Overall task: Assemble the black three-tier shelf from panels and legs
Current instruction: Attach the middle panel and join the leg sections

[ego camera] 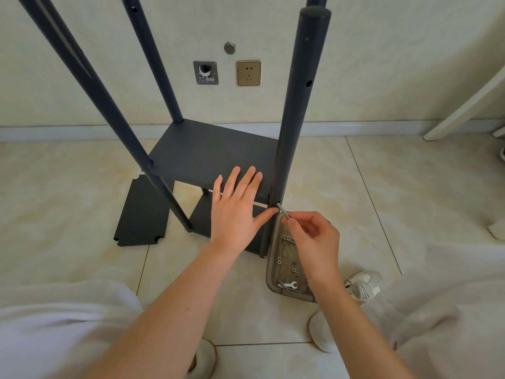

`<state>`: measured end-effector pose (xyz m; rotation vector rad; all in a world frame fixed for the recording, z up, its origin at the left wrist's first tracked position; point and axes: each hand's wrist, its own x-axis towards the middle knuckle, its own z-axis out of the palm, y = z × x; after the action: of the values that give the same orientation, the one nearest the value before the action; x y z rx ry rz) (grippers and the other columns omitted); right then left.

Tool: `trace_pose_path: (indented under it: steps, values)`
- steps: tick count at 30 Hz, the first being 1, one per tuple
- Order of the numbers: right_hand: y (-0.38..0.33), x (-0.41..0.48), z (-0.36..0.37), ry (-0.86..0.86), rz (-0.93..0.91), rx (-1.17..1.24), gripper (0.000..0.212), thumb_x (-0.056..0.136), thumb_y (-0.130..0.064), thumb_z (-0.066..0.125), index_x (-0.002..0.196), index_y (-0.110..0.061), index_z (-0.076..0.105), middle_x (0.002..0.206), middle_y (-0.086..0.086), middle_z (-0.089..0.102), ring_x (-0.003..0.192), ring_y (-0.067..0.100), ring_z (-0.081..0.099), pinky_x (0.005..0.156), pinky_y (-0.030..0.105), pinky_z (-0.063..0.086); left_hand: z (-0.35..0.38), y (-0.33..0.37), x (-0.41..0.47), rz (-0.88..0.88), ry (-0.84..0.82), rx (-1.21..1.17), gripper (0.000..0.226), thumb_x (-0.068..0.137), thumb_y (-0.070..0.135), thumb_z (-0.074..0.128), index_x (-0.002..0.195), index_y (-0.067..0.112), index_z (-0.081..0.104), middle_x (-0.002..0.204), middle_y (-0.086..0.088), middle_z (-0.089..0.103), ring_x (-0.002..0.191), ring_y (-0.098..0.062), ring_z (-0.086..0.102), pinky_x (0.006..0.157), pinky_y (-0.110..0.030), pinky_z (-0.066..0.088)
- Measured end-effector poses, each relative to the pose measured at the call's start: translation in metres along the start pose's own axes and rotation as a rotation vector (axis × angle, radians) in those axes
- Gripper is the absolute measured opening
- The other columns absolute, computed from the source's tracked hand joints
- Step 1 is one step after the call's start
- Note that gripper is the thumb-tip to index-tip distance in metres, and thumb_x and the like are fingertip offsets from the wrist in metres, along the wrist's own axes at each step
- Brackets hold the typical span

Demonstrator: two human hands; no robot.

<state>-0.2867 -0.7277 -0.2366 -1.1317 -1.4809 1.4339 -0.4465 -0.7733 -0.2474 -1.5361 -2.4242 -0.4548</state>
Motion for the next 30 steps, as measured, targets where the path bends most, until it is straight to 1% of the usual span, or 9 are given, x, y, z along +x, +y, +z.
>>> trace_pose_path:
  steps: [4,10,16,21,24,26,28,30]
  values:
    - [-0.001,0.001,-0.001,0.002,0.015,0.019,0.014,0.089,-0.005,0.067,0.088,-0.019,0.071,0.081,-0.012,0.075,0.083,0.002,0.07,0.07,0.012,0.051,-0.001,0.001,0.0,0.001,0.01,-0.017,0.08,0.09,0.073,0.031,0.145,0.018,0.053,0.154,-0.002,0.048,0.148,-0.028,0.037,0.122,-0.055,0.023]
    - [-0.003,0.002,0.0,-0.005,0.047,0.048,0.014,0.087,-0.011,0.072,0.085,-0.025,0.072,0.084,-0.008,0.075,0.087,0.008,0.07,0.074,0.017,0.052,0.0,0.0,0.0,0.006,0.009,-0.021,0.08,0.091,0.073,0.033,0.146,0.019,0.052,0.155,-0.001,0.047,0.148,-0.028,0.036,0.123,-0.053,0.02]
    - [-0.007,0.005,0.002,-0.008,0.073,0.061,0.012,0.087,-0.014,0.072,0.088,-0.025,0.074,0.088,-0.011,0.075,0.088,0.002,0.069,0.072,0.011,0.051,0.001,0.001,0.0,0.002,0.019,-0.036,0.079,0.09,0.073,0.035,0.145,0.019,0.053,0.154,-0.001,0.048,0.147,-0.028,0.037,0.123,-0.054,0.021]
    - [-0.01,0.008,0.004,-0.028,0.079,0.053,0.016,0.089,-0.012,0.07,0.088,-0.027,0.074,0.089,-0.013,0.075,0.091,0.001,0.069,0.079,0.014,0.051,0.002,0.0,0.0,0.001,0.014,-0.033,0.08,0.09,0.073,0.036,0.146,0.019,0.052,0.155,-0.001,0.047,0.148,-0.028,0.036,0.123,-0.054,0.021]
    - [-0.012,0.009,0.006,-0.033,0.075,0.053,0.016,0.09,-0.012,0.07,0.088,-0.027,0.074,0.09,-0.013,0.075,0.091,0.002,0.069,0.079,0.014,0.052,-0.002,0.001,-0.001,-0.013,-0.02,-0.049,0.082,0.089,0.074,0.033,0.147,0.019,0.051,0.156,-0.001,0.045,0.149,-0.028,0.034,0.123,-0.054,0.02]
    - [-0.012,0.011,0.007,-0.038,0.073,0.046,0.014,0.09,-0.013,0.07,0.089,-0.026,0.074,0.09,-0.014,0.075,0.091,0.001,0.069,0.077,0.012,0.052,-0.006,0.003,0.0,-0.024,-0.063,-0.067,0.085,0.088,0.076,0.03,0.149,0.019,0.049,0.158,-0.001,0.043,0.15,-0.027,0.031,0.124,-0.054,0.017]
    - [-0.014,0.012,0.007,-0.05,0.07,0.041,0.014,0.09,-0.013,0.07,0.089,-0.026,0.074,0.089,-0.016,0.074,0.09,-0.001,0.068,0.075,0.009,0.051,-0.01,0.006,0.002,-0.052,-0.112,-0.068,0.086,0.087,0.076,0.032,0.152,0.021,0.043,0.161,0.001,0.037,0.153,-0.025,0.024,0.125,-0.051,0.01]
    - [-0.015,0.013,0.008,-0.053,0.069,0.054,0.014,0.089,-0.012,0.071,0.087,-0.026,0.073,0.087,-0.014,0.075,0.088,0.0,0.069,0.074,0.009,0.051,-0.013,0.011,0.001,-0.082,-0.126,-0.096,0.08,0.091,0.07,0.048,0.154,0.022,0.039,0.164,0.002,0.031,0.155,-0.023,0.017,0.126,-0.049,0.002]
